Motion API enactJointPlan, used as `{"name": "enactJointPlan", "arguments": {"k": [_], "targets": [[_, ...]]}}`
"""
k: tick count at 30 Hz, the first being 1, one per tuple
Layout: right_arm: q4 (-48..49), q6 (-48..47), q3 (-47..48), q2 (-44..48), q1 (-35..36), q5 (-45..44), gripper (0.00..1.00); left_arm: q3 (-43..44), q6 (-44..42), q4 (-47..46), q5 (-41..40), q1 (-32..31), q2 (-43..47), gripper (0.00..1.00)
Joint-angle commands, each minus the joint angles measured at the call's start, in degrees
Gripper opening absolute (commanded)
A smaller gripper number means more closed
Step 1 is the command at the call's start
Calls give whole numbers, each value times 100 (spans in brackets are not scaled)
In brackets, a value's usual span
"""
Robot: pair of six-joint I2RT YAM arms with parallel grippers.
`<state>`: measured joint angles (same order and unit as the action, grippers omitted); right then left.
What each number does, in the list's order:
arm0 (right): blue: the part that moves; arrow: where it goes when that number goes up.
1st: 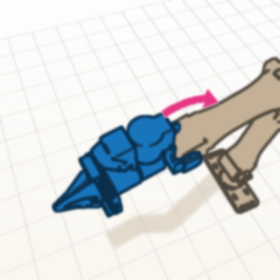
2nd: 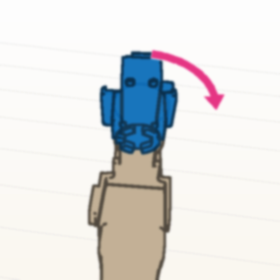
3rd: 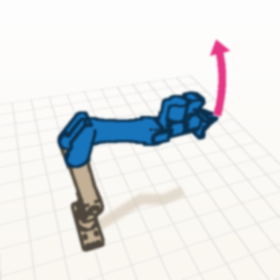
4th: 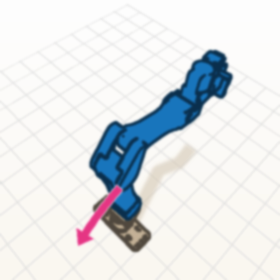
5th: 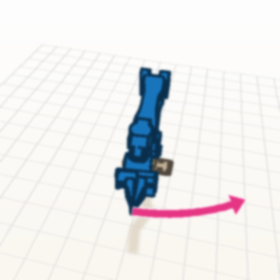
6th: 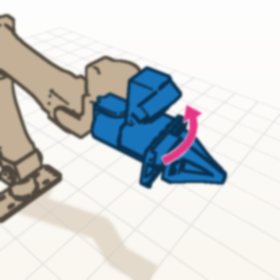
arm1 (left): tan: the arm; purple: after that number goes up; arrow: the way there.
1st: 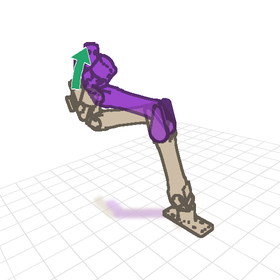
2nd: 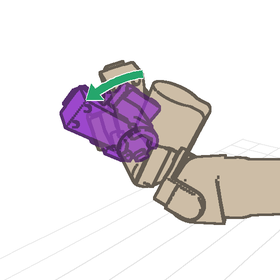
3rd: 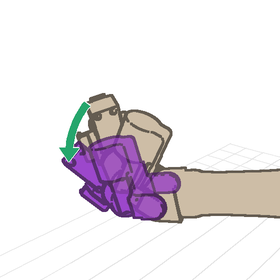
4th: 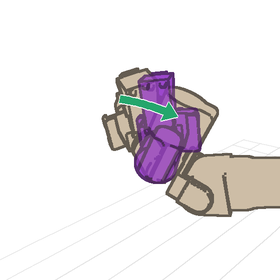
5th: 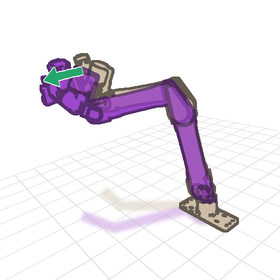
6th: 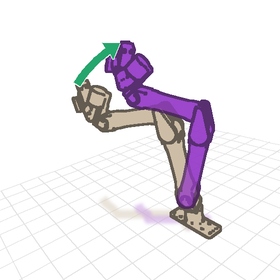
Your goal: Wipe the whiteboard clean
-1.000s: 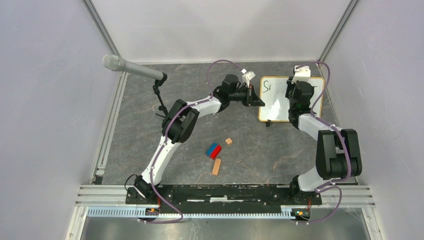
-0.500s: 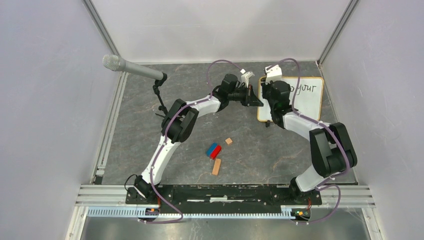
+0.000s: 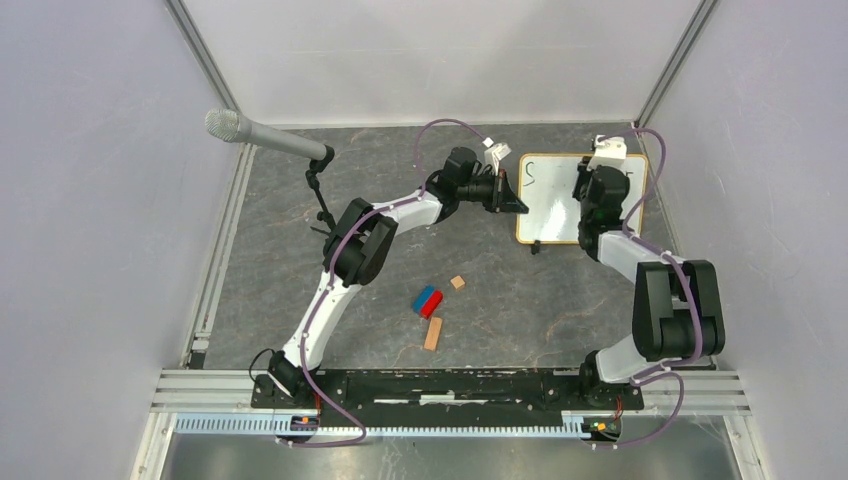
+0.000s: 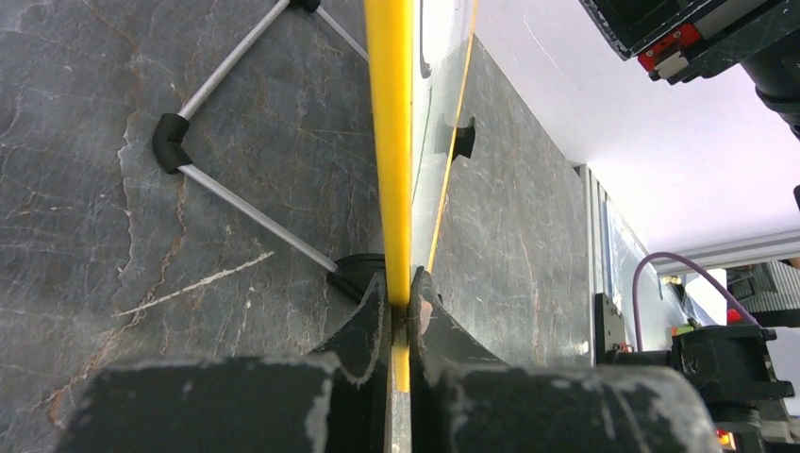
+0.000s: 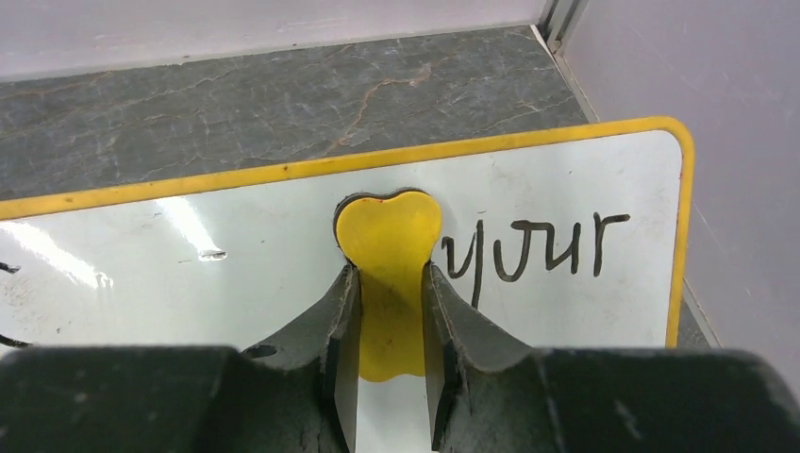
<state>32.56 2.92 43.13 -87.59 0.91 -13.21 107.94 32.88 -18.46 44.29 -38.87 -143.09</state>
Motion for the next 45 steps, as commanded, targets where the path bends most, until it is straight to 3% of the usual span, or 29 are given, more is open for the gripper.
{"name": "enactJointPlan", "arguments": {"k": [1,8,12,21,26,35,40,45], "targets": [[-382,-182,-66,-151,466,-186,8,157,-627,334,-26,-33,79,2],[-292,-478,52,-453,1717,-41,7,218,-636,390,-11,-33,69,2],[-231,-375,103,-497,1537,-129,8,152,-662,387,-26,-33,112,2],[-271,242,-229,-185,194,-99,8,157,-705,452,-17,-33,97,2],[-442,-136,60,-271,341,3,8,181,-715,475,18,-33,97,2],[-1023,-781,669,-662,1816,-316,7,245,-782,590,-17,-41,87,2],[-1459,-623,1245,-876,1549,-640,8,220,-821,611,-27,-50,113,2],[-2027,-39,1299,-825,708,-295,8,236,-927,724,-61,-55,132,2]]}}
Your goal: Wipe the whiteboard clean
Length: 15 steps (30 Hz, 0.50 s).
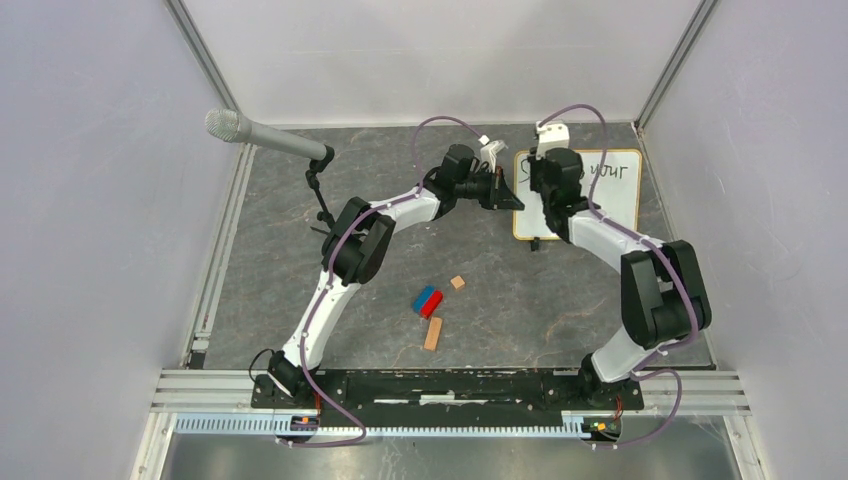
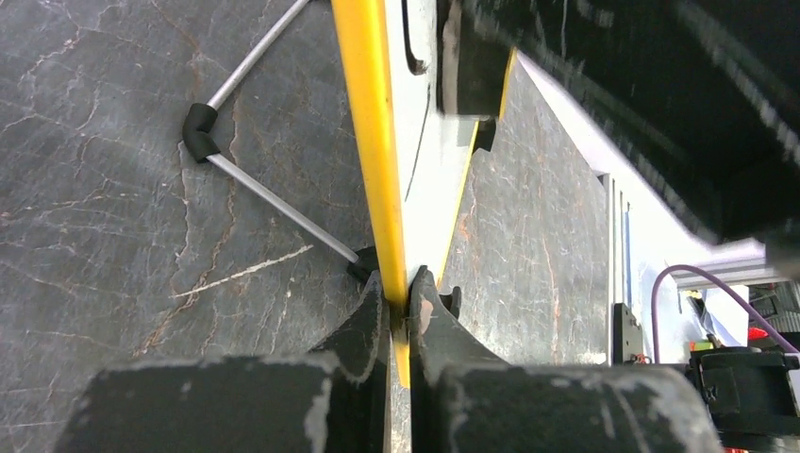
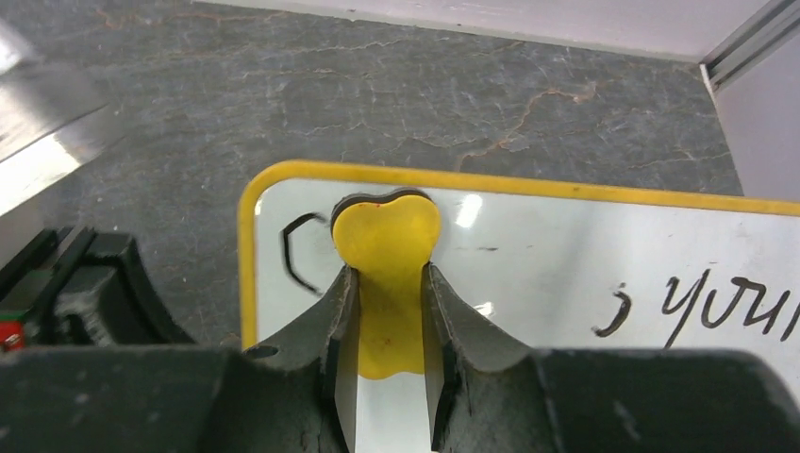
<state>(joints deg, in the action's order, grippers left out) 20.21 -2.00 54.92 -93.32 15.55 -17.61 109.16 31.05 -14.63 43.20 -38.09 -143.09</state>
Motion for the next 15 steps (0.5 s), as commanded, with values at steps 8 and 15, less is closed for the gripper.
{"name": "enactJointPlan", "arguments": {"k": [8,15], "targets": [[-1011,708,-29,-58,-1260,266,7,164,-749,380,66,-138,97,2],[-958,410,215,-230,-388,358,7,219,-785,453,53,-155,79,2]]}}
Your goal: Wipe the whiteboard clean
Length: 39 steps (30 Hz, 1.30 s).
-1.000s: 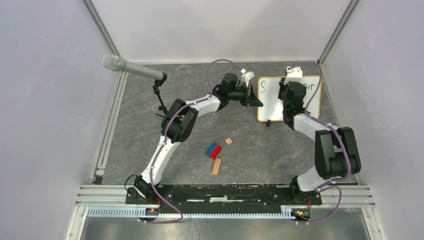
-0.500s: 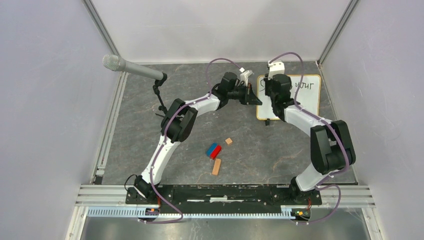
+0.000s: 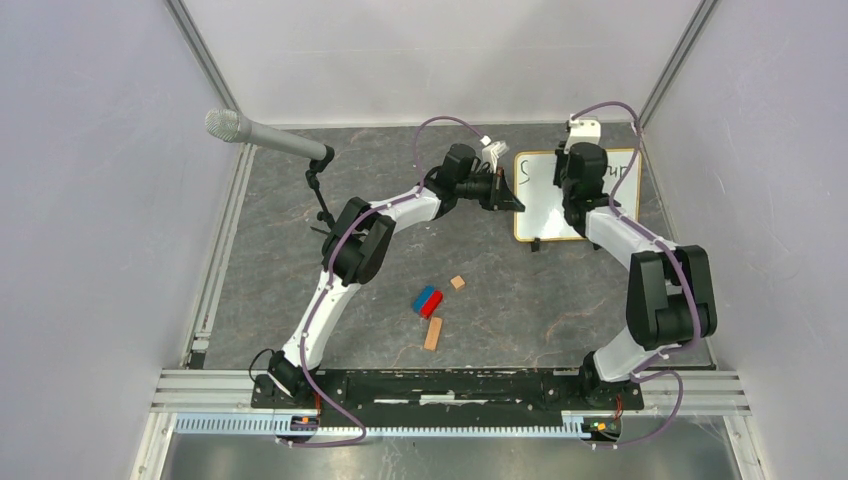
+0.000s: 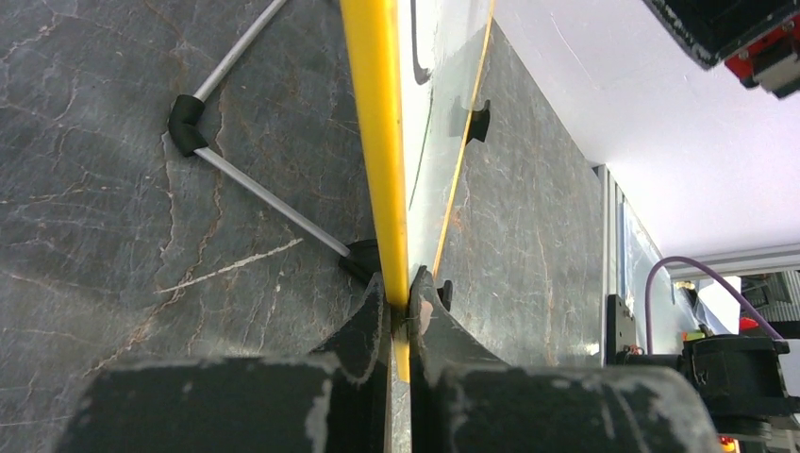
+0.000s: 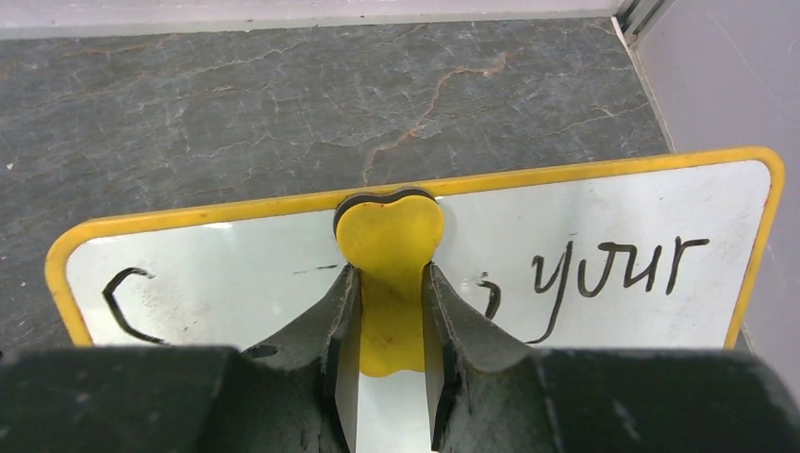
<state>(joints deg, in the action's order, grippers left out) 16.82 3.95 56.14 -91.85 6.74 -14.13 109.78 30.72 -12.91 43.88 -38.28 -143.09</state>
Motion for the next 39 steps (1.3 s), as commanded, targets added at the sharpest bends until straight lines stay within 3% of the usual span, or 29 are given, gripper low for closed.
{"name": "enactJointPlan", "arguments": {"k": [1,11,19,27,39], "targets": [[-652,-215,188,-432,655,42,7,169,-754,280,-13,-140,72,2],[-565,-424,676,-744,986,647,7,212,-791,328,-41,-153,62,2],[-304,-932,-16,-641,1163,1184,7,283,-835,403,-57,-153,36,2],[-564,-1220,-116,-658,1281,1619,7,281,-857,428,-70,-158,49,2],[-865,-887,-1060,-168,1226,610,6,255,-919,473,-90,-154,87,2]]}}
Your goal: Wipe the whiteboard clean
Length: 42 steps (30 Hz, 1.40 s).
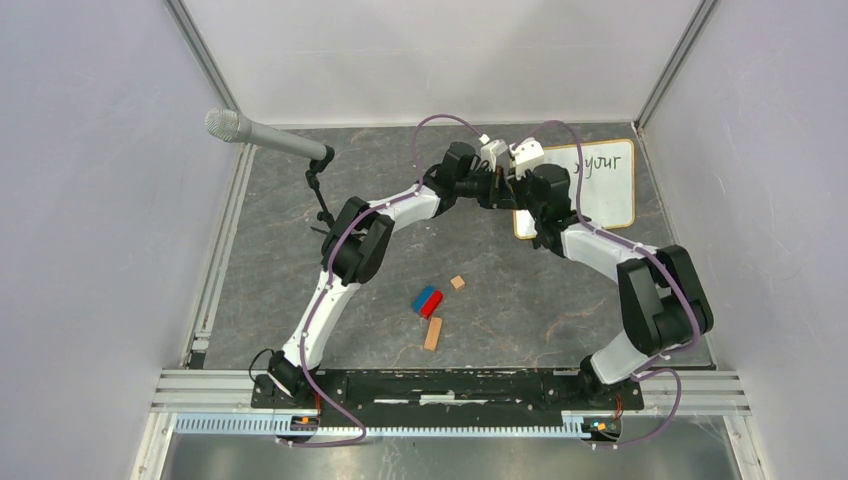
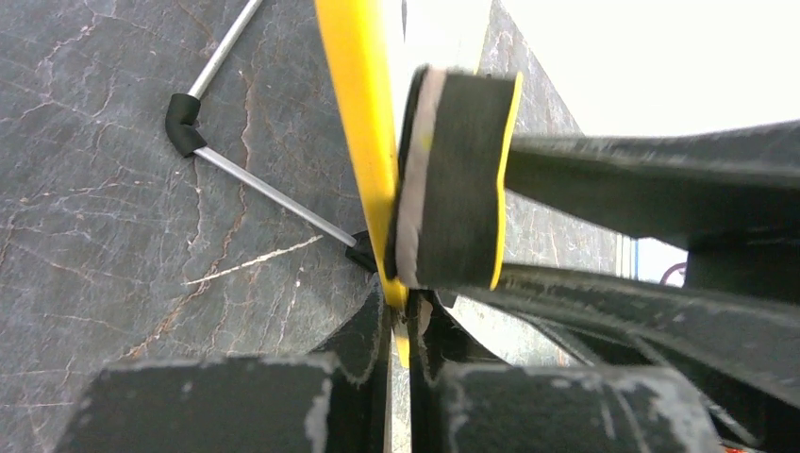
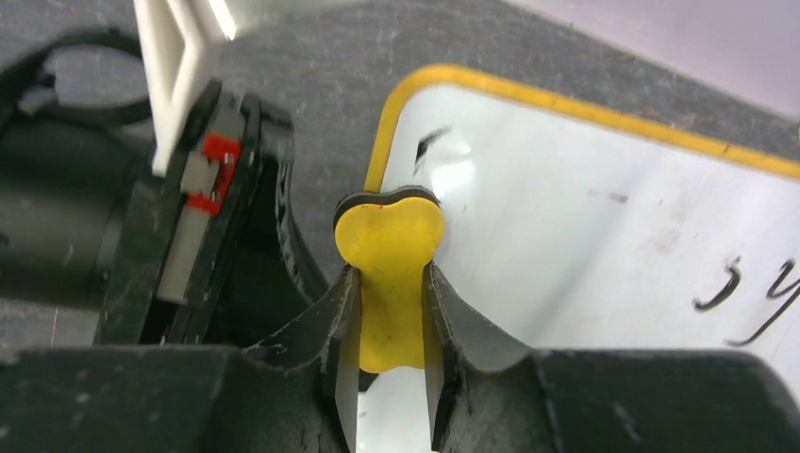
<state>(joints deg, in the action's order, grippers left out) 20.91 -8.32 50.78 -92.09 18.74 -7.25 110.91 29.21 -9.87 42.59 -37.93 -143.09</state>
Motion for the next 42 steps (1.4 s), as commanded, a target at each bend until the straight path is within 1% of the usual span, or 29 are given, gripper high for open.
{"name": "enactJointPlan", "arguments": {"k": [1,6,9,14,19,22,33,35,37,42], "targets": [[-1265,396,-585,-58,-12,-189,6,141,-768,169,39,-188,88,2],[-1256,819,-576,227,-457,-492,6,162,-768,191,48,-188,77,2],[-1213,828,-365,346,-558,-584,6,184,-805,242,22,-204,70,2],[-1225,823,295,135,-480,-448,7,320,-942,445,-14,-241,18,2],[-1258,823,973,-250,-244,-324,6,335,-969,476,-3,-250,18,2],[-1353,1127,1350,-442,-193,-341,6,334,-985,486,-12,-254,9,2],[-1459,1495,2038,-740,-46,-397,6,387,-952,495,39,-253,-30,2],[-1561,1557,2171,-830,-20,-545,6,384,-953,495,36,-250,-26,2],[-1785,1630,2404,-947,-12,-873,5,387,-954,495,36,-258,-26,2],[-2966,1978,3399,-1380,-20,-2024,5,387,-966,521,28,-278,-26,2]]}}
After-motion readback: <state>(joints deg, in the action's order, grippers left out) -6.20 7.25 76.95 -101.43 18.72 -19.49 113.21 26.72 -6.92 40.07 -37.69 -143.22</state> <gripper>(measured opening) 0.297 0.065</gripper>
